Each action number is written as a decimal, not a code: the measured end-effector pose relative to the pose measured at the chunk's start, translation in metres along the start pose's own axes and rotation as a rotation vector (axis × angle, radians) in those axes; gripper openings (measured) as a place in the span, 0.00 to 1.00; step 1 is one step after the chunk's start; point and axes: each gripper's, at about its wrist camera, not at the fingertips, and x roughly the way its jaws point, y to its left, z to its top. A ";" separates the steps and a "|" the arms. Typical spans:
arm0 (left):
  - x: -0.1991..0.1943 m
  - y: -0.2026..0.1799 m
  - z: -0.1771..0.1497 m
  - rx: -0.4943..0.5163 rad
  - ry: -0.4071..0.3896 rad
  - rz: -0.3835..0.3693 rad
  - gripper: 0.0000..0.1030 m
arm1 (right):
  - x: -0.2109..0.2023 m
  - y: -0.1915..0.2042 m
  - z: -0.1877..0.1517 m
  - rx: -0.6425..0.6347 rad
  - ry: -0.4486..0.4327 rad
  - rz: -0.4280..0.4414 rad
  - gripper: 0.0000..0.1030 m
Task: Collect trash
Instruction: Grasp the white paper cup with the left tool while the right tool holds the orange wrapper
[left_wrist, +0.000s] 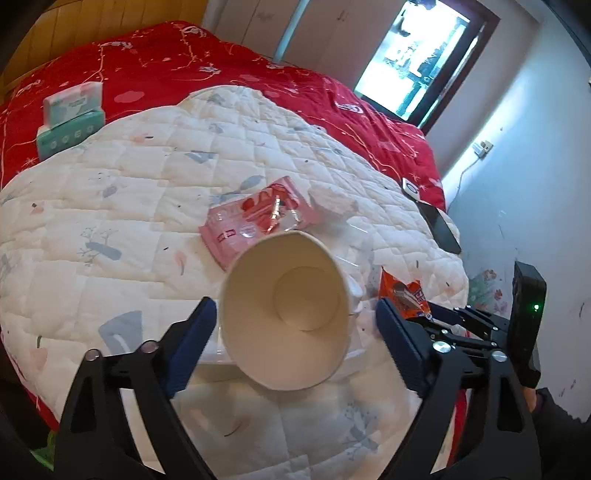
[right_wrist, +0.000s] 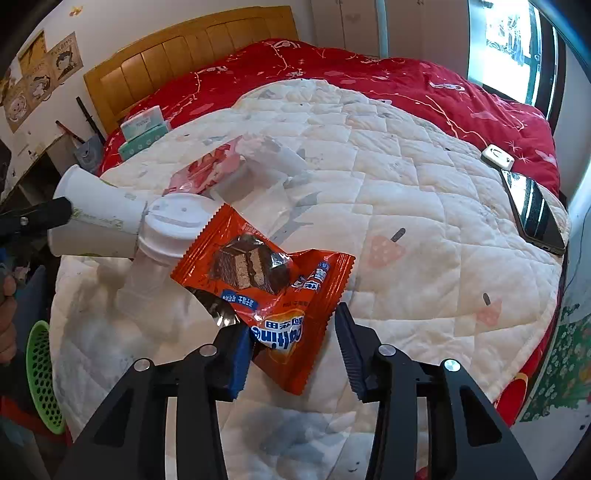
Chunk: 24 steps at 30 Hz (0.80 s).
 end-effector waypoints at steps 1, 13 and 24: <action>0.000 -0.001 0.000 0.006 -0.001 0.003 0.76 | -0.002 0.000 -0.001 -0.001 -0.003 0.001 0.40; -0.025 -0.010 -0.013 -0.022 -0.060 0.030 0.55 | -0.034 0.009 -0.011 -0.014 -0.045 0.010 0.27; -0.121 -0.012 -0.049 -0.045 -0.201 0.071 0.55 | -0.074 0.051 -0.033 -0.066 -0.090 0.072 0.27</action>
